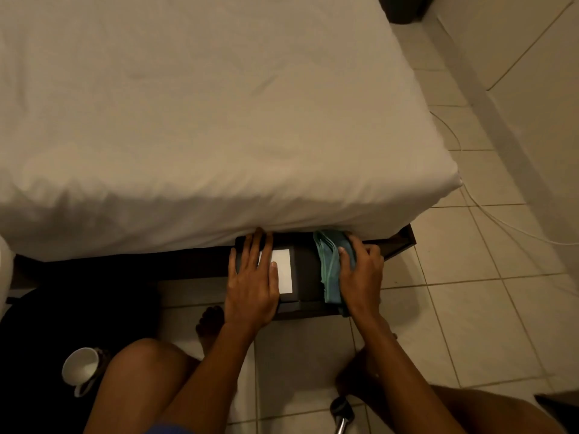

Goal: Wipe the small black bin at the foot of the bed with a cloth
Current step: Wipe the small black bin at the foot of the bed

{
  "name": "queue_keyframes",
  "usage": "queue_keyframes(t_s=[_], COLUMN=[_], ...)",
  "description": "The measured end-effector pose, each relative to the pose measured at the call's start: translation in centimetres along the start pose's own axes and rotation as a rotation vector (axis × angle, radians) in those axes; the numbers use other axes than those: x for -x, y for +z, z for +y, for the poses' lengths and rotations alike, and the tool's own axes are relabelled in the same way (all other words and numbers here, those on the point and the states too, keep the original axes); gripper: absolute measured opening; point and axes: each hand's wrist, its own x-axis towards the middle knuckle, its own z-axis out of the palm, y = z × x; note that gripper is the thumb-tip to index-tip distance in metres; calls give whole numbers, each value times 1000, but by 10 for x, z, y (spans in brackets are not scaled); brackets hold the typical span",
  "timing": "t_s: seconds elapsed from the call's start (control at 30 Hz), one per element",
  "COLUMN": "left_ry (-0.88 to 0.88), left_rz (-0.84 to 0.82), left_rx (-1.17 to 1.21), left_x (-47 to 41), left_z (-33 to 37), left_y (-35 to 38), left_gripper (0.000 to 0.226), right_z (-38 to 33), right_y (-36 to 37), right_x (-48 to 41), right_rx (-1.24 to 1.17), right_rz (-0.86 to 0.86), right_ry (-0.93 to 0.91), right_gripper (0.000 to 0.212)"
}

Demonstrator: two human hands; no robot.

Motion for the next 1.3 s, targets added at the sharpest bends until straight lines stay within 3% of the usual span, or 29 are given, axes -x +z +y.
queue_keyframes(t_s=[0.2,0.4,0.7,0.87,1.13,1.3], left_ry=[-4,-5,5,7,10,2], left_rz=[-3,-14,-7,-17,-18,-19], left_rx=[-8,-8,-11,-43,-41,-45], left_x=[0,0,-1,0,-1,0], left_z=[0,-1,0,1,2,4], left_y=[1,2,1,2,2,3], left_gripper=[58,59,59,60,59,59], right_z=[8,-3,12,11,22,14], right_y=[-2,4,1,10,5,12], right_x=[18,23,44,19,52,15], right_rx=[34,188,162,146,152,207], right_rz=[-7,-170,-191,-181,-157,-159], right_ry=[38,-61,-220,-169,-248,-248], right_gripper=[48,81,63,56,60,58])
